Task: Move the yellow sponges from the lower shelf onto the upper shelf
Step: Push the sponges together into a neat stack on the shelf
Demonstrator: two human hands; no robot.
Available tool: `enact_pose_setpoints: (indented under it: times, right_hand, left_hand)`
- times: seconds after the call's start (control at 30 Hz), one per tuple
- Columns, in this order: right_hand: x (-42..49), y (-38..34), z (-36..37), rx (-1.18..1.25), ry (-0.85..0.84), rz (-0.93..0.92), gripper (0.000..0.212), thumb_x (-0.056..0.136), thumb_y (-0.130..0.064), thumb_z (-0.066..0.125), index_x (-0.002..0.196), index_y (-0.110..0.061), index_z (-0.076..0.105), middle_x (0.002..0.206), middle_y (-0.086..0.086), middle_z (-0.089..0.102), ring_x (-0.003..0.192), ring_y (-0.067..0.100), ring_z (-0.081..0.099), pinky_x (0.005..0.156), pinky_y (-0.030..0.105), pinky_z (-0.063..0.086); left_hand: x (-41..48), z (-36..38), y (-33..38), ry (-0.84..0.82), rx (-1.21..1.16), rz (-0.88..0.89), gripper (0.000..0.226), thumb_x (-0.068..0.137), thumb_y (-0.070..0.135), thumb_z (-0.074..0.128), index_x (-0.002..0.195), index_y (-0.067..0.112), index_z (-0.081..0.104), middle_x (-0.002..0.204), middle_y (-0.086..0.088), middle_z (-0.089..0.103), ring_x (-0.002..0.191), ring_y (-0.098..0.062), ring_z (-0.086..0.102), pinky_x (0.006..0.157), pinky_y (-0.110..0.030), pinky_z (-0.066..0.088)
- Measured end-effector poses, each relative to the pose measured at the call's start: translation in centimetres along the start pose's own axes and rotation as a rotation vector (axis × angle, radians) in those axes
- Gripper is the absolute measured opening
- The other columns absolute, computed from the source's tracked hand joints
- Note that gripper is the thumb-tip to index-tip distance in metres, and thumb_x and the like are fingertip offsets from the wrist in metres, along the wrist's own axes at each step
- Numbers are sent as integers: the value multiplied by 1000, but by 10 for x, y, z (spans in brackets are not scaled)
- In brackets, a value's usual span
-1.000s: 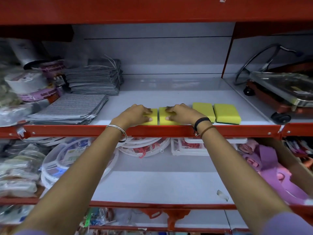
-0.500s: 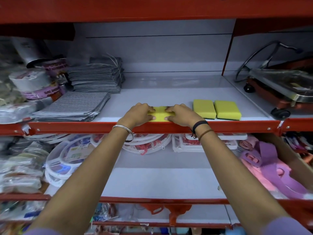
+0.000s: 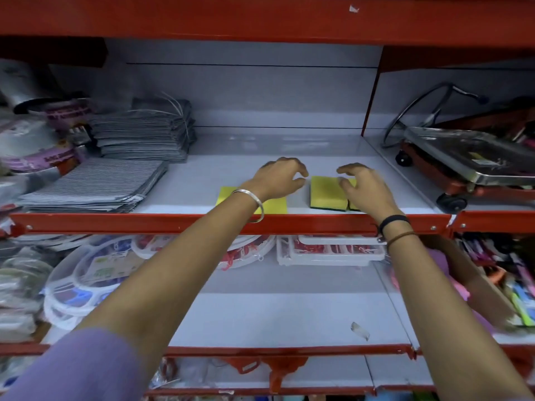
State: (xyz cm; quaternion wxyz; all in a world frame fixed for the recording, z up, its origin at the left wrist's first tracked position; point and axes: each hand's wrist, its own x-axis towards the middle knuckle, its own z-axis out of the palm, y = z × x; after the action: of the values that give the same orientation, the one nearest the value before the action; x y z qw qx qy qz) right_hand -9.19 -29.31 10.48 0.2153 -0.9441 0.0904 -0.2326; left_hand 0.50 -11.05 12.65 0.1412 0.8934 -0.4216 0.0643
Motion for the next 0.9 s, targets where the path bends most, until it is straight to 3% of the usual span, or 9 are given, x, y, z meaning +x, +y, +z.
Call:
enact_pose_setpoints:
  times: [0.1,0.23,0.4,0.9]
  right_hand:
    - [7,28,-11,-128,-70,153,38,88,-8,45,122,-14,61,135,14,57,123,35,52,104,46,42]
    - [4,42,-12,-165,-245,269,52,86,-4,40,135,-14,49,143,17,48,129,36,45,108,40,39]
    - [4,32,-8,-89,-298,194,51,86,0,41,134,-11,51,144,13,48,131,32,44,107,31,36]
    - [-5,8,3,-70,-366,67,51,85,-2,41,133,-14,53,144,9,49,137,30,37,115,35,31]
  left_hand:
    - [29,14,20,-129,-10,41,33,93,28,52,124,17,58,137,0,50,127,-21,43,108,-34,35]
    - [45,23,24,-264,34,32,36,91,24,55,127,18,58,137,-2,51,127,-21,44,107,-30,35]
    - [37,15,13,-281,84,38,37,91,25,58,127,16,57,134,-4,51,124,-21,44,104,-29,36]
    - [-7,9,0,-220,116,29,36,89,28,60,123,17,59,131,-1,57,122,-21,48,105,-37,38]
